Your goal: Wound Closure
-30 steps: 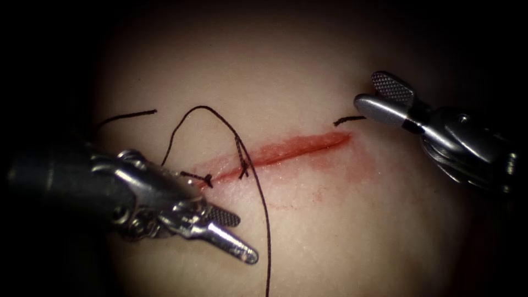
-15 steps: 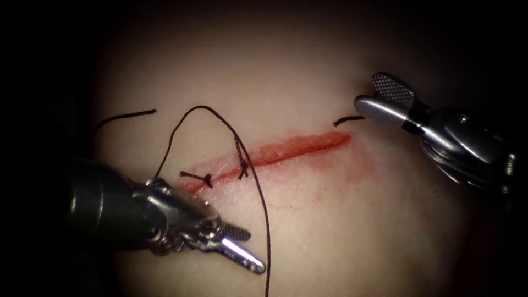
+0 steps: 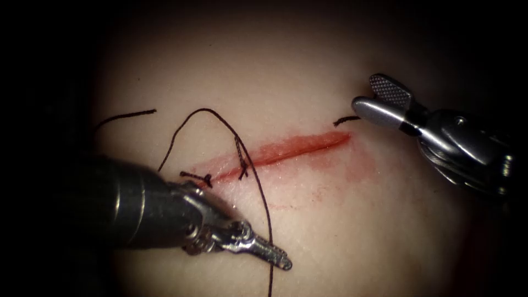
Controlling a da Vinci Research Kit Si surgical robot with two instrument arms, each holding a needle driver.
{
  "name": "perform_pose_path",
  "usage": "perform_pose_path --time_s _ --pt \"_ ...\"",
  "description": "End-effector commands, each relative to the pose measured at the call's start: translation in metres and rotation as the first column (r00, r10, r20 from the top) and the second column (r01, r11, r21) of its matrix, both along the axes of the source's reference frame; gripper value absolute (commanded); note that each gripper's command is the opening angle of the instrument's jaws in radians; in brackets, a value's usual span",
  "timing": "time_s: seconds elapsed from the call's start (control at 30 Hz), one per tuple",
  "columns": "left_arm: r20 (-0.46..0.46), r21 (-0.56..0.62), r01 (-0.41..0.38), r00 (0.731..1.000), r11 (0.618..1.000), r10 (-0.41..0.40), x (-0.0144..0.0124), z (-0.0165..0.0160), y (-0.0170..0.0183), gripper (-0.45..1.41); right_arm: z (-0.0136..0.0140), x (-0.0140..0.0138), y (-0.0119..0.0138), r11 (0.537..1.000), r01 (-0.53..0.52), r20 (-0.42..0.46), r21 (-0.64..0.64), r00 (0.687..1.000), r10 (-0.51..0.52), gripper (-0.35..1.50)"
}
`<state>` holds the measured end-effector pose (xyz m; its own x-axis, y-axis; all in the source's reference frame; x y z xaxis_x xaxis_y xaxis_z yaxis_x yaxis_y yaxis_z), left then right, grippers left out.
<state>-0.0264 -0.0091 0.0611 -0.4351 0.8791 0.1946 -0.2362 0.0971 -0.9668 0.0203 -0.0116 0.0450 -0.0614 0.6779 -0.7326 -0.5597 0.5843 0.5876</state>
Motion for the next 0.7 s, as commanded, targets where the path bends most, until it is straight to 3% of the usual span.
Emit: perform_pose_path --time_s 0.03,0.23,0.3,0.43,0.47,0.57,0.63,0.7 --pt "-0.003 -0.004 0.016 1.000 1.000 -0.016 -0.0003 0.0003 0.0002 -0.45 0.0003 0.0009 0.0000 1.000 0.000 -0.002 -0.001 1.000 0.000 0.39" --pt "-0.018 -0.028 0.141 0.990 0.990 -0.141 0.0004 -0.0015 0.0045 -0.45 0.0003 0.0009 0.0000 1.000 0.000 -0.002 -0.002 1.000 0.000 0.37" --pt "-0.008 -0.102 0.232 0.972 0.967 -0.234 0.0008 -0.0030 0.0092 -0.45 0.0002 0.0009 -0.0001 1.000 0.001 -0.002 -0.002 1.000 -0.001 0.37" --pt "0.007 -0.191 0.304 0.951 0.933 -0.308 0.0012 -0.0038 0.0176 -0.45 0.0004 0.0010 -0.0004 1.000 -0.003 -0.010 0.009 1.000 0.003 0.36" --pt "0.010 -0.219 0.319 0.946 0.922 -0.324 0.0015 -0.0037 0.0195 -0.45 0.0005 0.0011 -0.0006 1.000 -0.003 -0.017 0.017 1.000 0.004 0.42" --pt "0.009 -0.353 0.381 0.914 0.854 -0.405 0.0028 -0.0029 0.0255 -0.45 0.0009 0.0013 -0.0020 0.993 -0.014 -0.079 0.119 0.997 0.024 0.54" --pt "0.018 -0.450 0.394 0.901 0.801 -0.433 0.0039 -0.0021 0.0290 -0.45 0.0014 0.0015 -0.0037 0.982 0.039 -0.115 0.186 0.993 -0.018 0.36" --pt "0.035 -0.509 0.413 0.887 0.755 -0.461 0.0052 -0.0015 0.0312 -0.45 0.0019 0.0018 -0.0055 0.965 0.101 -0.138 0.241 0.988 -0.069 0.32"
